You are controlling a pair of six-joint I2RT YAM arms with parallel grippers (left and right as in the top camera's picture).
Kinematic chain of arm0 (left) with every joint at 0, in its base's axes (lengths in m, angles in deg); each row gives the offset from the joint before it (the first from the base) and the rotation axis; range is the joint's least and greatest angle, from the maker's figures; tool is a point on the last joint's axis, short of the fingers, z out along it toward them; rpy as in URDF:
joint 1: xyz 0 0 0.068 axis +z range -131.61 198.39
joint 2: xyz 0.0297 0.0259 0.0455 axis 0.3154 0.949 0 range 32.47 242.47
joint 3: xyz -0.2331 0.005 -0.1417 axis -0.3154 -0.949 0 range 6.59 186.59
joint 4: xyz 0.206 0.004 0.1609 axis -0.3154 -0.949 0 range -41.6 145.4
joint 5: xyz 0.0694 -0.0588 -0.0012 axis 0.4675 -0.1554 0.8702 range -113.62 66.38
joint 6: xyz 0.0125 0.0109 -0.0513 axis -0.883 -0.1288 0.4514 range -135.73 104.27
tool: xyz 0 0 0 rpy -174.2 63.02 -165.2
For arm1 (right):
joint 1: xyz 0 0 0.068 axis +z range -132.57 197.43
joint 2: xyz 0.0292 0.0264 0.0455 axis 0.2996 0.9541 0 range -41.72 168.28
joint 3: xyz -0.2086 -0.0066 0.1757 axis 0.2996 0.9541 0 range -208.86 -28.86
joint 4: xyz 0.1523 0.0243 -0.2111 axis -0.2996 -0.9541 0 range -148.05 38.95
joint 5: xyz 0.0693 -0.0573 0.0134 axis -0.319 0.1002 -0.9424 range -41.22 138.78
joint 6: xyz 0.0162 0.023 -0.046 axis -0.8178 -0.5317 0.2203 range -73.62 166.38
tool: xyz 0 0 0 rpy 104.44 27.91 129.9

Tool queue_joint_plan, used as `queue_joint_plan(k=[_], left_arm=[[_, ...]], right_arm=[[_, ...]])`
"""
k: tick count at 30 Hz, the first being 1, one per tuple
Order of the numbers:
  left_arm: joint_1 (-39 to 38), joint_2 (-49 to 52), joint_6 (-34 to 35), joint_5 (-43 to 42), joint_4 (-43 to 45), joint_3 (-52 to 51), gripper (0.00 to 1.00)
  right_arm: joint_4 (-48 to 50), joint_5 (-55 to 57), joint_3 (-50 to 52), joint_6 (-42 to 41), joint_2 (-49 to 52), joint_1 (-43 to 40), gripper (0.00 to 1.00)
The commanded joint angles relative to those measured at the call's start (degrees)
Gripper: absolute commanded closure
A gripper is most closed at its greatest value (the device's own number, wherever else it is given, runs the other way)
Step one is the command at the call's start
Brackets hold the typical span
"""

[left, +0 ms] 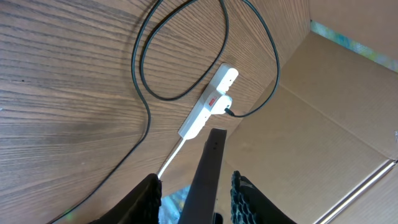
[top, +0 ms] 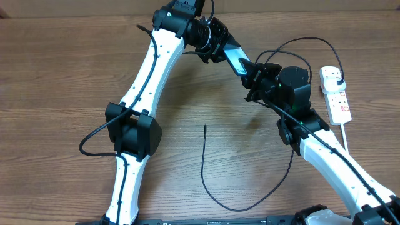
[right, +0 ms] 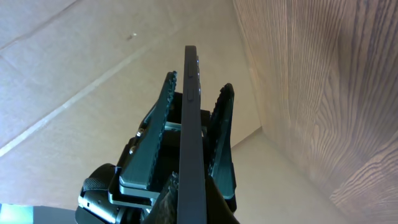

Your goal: Plug charger to phone and switch on socket

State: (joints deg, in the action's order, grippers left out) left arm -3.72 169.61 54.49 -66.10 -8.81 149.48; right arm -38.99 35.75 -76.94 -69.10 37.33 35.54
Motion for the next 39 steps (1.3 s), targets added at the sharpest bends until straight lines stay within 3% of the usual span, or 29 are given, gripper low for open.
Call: queue_joint_plan(k=[1,39], left_arm=[[-0.09,-3.02,-0.42,-0.61,0.15,1.64,0.6],[-0.11,-3.02,-0.61,-0.57,0.17,1.64,0.78]], right_arm=[[1.42,-0.57,-1.4,-0.02,-0.24,0.26,0.96],[1.57,-2.08,-1.4,0.02,-0.24,0.26,0.96]])
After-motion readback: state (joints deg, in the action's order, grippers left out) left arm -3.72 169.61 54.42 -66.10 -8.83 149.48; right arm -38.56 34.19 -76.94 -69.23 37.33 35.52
